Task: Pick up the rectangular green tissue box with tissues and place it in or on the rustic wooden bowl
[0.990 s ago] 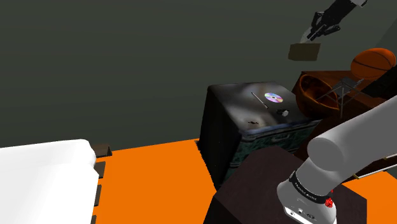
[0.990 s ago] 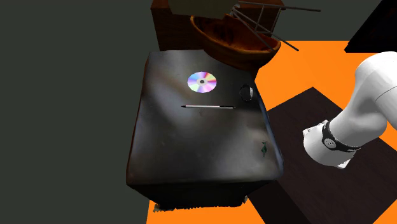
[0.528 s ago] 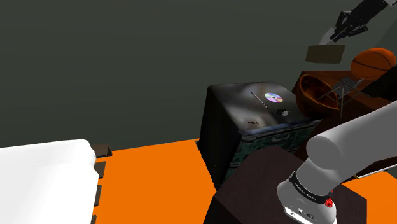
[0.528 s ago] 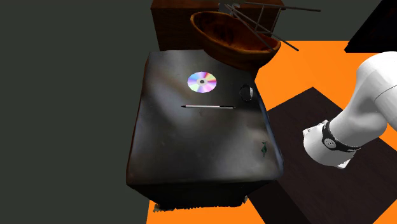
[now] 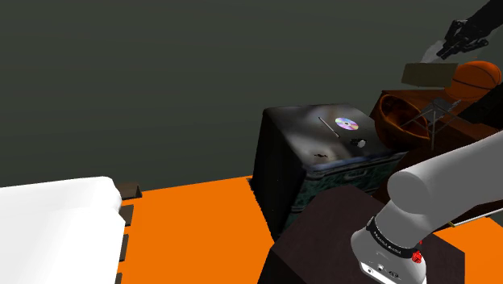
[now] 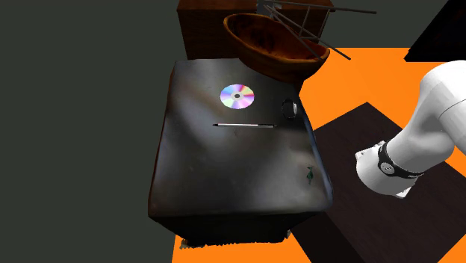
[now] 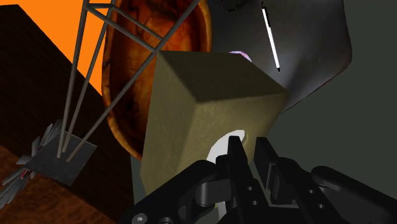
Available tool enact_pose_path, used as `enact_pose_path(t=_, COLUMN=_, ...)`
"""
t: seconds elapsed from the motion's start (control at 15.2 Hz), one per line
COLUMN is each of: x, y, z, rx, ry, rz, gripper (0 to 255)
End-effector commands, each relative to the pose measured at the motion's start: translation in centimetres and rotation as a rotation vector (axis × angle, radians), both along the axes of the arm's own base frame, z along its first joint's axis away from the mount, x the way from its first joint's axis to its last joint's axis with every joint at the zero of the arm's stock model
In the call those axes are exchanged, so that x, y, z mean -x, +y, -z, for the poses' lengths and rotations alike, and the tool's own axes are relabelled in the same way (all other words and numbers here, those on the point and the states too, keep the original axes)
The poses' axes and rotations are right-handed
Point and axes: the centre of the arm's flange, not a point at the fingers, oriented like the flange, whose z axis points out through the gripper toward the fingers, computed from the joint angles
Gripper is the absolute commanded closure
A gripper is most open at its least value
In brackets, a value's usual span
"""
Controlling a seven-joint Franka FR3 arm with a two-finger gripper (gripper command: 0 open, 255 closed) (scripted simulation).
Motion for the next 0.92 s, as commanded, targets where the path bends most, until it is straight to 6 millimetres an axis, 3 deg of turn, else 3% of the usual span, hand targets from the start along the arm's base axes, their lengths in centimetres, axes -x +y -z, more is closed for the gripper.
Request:
enact_pose_path(t=0.0, x=0.0, y=0.0, z=1.1, rx=0.0, ry=0.0, rz=0.0, gripper=255)
enact_pose_path(t=0.86, x=0.0, y=0.0, z=8.0, rx=0.0, ry=0.0, rz=0.0, gripper=255)
